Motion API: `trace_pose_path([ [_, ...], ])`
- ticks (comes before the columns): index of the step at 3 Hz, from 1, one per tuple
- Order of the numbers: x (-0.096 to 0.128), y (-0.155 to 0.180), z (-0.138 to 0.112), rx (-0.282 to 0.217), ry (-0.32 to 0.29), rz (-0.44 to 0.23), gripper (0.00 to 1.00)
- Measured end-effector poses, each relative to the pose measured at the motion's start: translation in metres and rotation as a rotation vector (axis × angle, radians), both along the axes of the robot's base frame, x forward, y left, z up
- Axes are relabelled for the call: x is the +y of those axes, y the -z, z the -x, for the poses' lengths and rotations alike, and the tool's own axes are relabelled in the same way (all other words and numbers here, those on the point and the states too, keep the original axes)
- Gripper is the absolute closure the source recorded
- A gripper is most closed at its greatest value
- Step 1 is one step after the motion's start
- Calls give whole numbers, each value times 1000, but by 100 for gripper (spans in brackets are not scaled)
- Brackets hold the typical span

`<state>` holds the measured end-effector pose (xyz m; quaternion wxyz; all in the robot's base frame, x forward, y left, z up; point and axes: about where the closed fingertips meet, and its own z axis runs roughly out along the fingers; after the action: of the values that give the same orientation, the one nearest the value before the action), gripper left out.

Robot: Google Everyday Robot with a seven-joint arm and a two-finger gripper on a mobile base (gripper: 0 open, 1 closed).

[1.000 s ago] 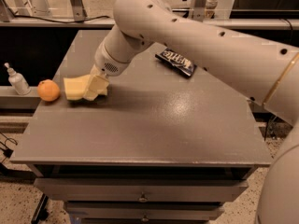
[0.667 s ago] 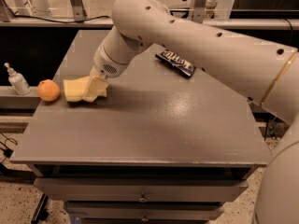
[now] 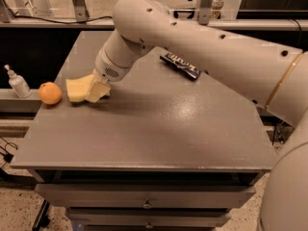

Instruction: Move sponge near orange

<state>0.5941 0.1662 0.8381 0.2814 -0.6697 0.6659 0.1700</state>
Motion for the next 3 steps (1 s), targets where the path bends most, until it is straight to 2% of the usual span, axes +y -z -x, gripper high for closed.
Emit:
trace_pose_path([
  [1, -1, 1, 1, 0, 0, 4, 0],
  [3, -10, -6, -2, 4, 0, -17, 0],
])
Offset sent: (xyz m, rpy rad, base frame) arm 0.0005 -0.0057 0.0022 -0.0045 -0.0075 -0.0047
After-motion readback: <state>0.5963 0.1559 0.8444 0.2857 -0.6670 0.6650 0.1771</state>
